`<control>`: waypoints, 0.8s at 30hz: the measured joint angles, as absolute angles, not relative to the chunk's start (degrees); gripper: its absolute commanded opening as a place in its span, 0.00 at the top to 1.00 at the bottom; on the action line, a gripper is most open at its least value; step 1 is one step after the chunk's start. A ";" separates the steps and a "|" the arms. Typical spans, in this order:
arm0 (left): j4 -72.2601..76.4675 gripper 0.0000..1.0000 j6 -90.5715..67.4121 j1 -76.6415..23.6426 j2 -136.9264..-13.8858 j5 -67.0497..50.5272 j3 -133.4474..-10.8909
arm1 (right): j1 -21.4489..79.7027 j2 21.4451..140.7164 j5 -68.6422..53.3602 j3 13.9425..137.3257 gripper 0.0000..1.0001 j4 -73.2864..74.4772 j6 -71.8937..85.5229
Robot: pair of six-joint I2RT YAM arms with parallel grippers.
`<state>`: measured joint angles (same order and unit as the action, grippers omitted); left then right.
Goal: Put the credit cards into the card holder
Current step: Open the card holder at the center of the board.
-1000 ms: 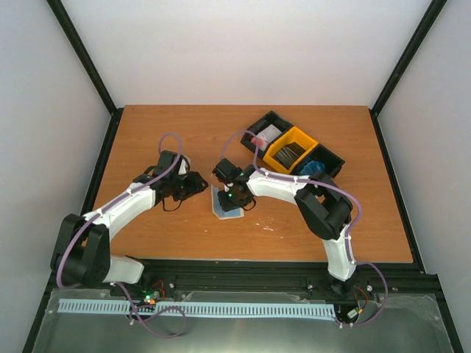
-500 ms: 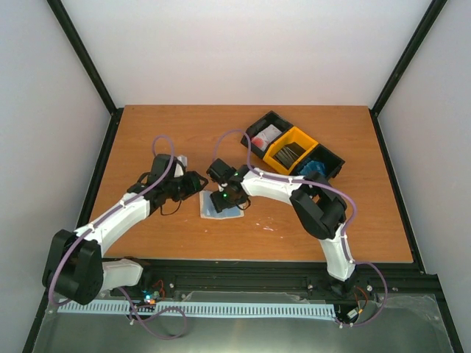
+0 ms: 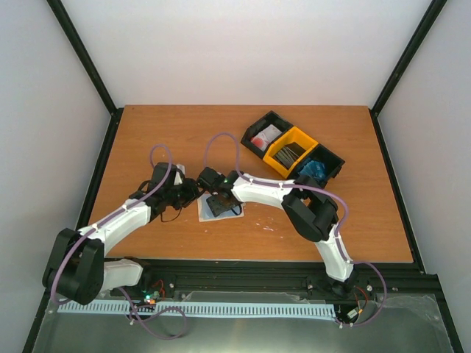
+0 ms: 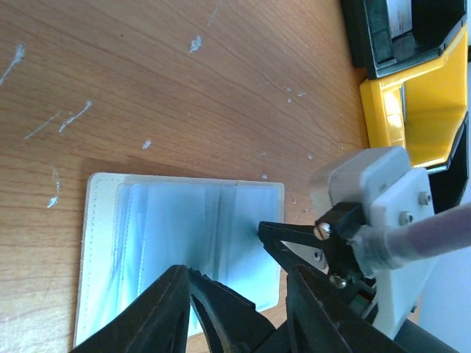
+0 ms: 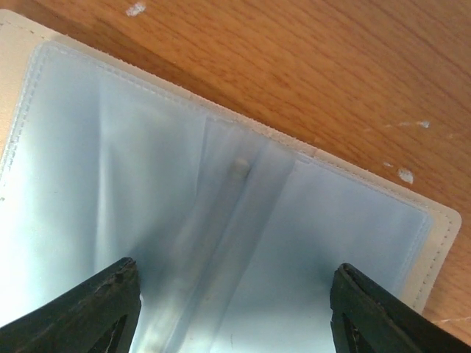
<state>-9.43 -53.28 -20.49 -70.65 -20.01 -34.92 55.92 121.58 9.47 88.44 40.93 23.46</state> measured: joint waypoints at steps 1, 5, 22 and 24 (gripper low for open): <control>-9.17 0.63 -53.58 -20.29 -70.65 -19.97 -34.59 | 55.92 121.58 9.45 88.44 0.29 40.95 23.70; -8.54 0.62 -54.26 -19.86 -70.65 -20.21 -33.89 | 55.92 121.36 9.47 88.47 0.27 41.19 24.56; -1.37 0.62 -50.41 -19.40 -72.71 -27.57 -33.93 | 51.96 113.14 5.74 91.57 0.29 44.18 26.30; -1.26 0.62 -49.71 -19.40 -72.93 -28.12 -33.93 | 51.24 112.57 5.30 91.57 0.30 44.23 26.39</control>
